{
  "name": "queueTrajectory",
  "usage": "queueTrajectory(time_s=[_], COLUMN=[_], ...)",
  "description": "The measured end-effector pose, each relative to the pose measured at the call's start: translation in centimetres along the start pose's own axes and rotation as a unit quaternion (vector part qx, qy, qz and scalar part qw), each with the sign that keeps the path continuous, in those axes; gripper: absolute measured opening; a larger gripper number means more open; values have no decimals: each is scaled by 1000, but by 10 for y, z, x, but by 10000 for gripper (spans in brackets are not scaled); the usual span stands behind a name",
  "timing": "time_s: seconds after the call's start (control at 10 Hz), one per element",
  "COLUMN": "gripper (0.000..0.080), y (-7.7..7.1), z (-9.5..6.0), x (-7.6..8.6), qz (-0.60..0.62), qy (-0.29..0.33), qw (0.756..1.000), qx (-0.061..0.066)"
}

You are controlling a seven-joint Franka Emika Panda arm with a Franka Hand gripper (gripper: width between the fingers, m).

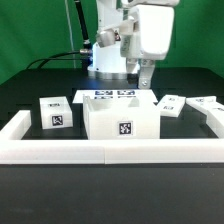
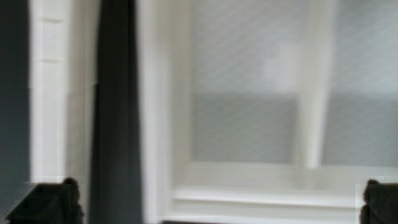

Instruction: Assemble cabinet

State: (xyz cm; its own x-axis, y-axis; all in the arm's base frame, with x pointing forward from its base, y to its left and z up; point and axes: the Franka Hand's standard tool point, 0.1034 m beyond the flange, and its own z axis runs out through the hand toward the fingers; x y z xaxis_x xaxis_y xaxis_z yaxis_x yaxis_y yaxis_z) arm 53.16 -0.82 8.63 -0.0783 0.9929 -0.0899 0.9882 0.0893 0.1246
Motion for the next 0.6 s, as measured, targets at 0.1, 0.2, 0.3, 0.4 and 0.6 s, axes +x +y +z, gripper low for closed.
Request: queueTrajectory(time_s=[0.1, 0.2, 0.3, 0.4, 0.6], gripper=[797, 797, 797, 797, 797], y=[-9, -14, -13, -13, -30], z=[2, 5, 4, 5, 10], x=[-4, -5, -4, -4, -1], qz=[5, 7, 6, 6, 8], qy=[0, 0, 1, 1, 5], qw=[1000, 1000, 1000, 1000, 1000], qx=[7, 11, 11, 11, 15])
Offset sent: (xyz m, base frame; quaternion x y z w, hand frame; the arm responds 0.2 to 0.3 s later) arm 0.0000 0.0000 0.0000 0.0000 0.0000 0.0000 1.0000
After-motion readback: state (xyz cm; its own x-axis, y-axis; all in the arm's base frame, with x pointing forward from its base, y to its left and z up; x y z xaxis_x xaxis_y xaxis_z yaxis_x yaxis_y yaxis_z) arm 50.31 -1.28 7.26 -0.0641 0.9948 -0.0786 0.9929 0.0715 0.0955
